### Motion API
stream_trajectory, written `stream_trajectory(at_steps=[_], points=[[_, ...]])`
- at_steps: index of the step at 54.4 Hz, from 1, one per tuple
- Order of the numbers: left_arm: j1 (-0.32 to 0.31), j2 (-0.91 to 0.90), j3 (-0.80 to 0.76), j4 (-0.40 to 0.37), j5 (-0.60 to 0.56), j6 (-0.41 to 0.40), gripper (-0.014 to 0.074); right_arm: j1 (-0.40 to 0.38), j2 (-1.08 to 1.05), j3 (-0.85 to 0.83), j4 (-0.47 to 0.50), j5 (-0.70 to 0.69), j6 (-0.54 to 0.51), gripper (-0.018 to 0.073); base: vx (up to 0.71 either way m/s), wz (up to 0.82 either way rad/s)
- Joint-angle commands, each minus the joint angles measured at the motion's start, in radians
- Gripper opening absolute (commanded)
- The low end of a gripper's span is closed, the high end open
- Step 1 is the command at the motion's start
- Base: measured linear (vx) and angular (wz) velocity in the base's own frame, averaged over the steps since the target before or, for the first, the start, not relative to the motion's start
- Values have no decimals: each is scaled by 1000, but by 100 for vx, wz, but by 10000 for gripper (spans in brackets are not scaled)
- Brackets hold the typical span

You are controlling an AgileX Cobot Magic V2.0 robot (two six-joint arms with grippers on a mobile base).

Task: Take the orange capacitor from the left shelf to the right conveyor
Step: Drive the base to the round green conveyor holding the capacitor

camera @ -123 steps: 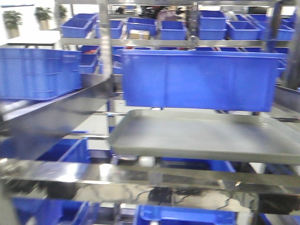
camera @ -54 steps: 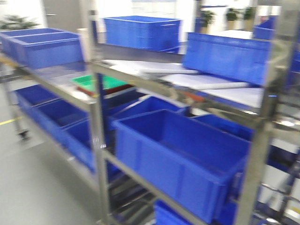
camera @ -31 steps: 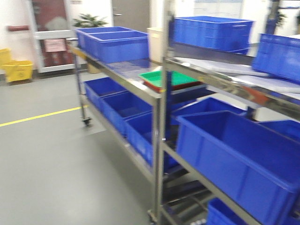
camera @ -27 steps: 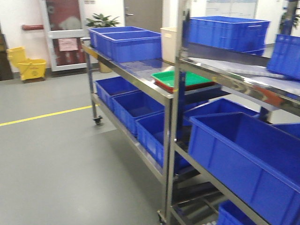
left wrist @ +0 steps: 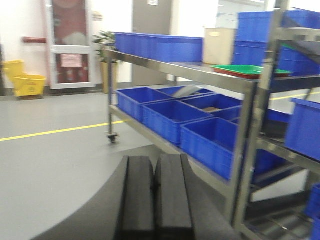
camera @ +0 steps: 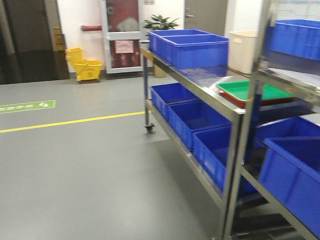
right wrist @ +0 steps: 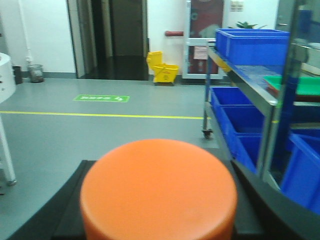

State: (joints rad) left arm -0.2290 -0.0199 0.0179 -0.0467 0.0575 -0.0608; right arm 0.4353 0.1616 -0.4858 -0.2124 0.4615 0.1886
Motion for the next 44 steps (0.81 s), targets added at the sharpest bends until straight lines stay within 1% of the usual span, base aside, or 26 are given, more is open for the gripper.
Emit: stream_trajectory(at_steps=[1, 20, 44], points=[[-8, -4, -30, -5, -81, -6, -6, -4, 14, -26, -20, -84, -1, -8, 15, 44], [-8, -4, -30, -5, -81, -6, -6, -4, 14, -26, -20, -84, -1, -8, 16, 51], [-8, -4, -30, -5, -81, -6, -6, -4, 14, -26, -20, -84, -1, -8, 20, 71]])
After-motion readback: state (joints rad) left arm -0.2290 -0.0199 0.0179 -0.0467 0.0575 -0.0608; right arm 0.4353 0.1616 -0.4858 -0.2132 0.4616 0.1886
